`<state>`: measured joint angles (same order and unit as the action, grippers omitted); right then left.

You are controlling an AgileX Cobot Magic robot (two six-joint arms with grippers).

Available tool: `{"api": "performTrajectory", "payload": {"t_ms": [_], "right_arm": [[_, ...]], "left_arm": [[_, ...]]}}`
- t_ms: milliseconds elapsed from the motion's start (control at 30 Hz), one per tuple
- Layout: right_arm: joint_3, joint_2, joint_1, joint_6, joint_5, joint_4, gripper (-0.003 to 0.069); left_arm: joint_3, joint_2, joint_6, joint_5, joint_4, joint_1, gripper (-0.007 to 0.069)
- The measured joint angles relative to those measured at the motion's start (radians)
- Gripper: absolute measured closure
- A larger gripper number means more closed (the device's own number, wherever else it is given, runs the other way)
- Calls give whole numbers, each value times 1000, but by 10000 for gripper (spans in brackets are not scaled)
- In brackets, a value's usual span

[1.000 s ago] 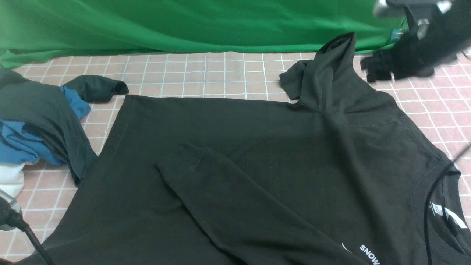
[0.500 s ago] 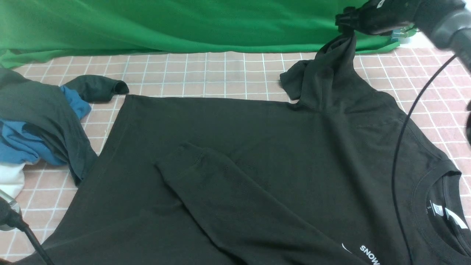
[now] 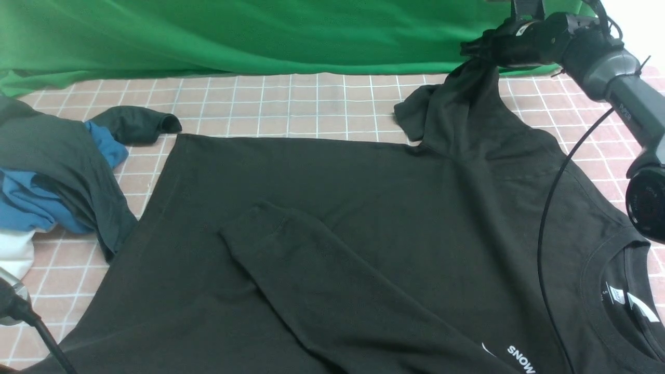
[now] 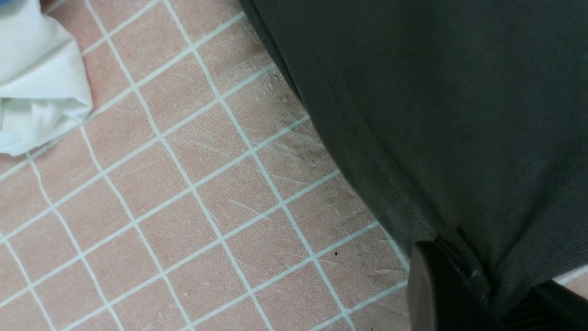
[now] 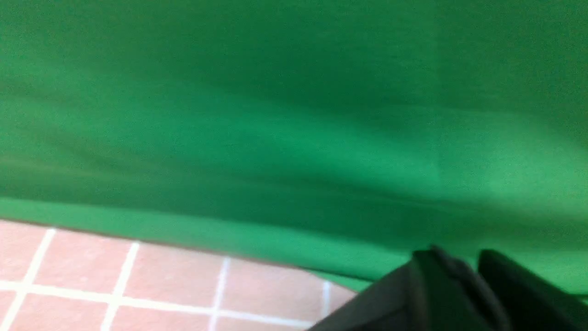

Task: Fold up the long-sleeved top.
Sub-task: Use your right arm to clamp the cuff farthest to him

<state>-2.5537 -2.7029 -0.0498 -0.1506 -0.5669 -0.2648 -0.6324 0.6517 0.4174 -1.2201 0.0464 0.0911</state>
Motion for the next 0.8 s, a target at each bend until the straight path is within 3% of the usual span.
{"api": "performTrajectory", "payload": {"t_ms": [100, 467, 733, 800], "right_arm": [[-1, 17, 0, -50, -87, -39, 611], [2, 210, -20, -161, -618, -103, 613], [245, 395, -64, -168, -643, -106, 613], [437, 493, -99, -195, -635, -107, 613]], "left_arm": [[0, 0, 0, 0, 2, 0, 575], [0, 0, 0, 0, 4, 0, 575], [0, 0, 0, 0, 18, 0, 575], [0, 0, 0, 1, 19, 0, 575]]}}
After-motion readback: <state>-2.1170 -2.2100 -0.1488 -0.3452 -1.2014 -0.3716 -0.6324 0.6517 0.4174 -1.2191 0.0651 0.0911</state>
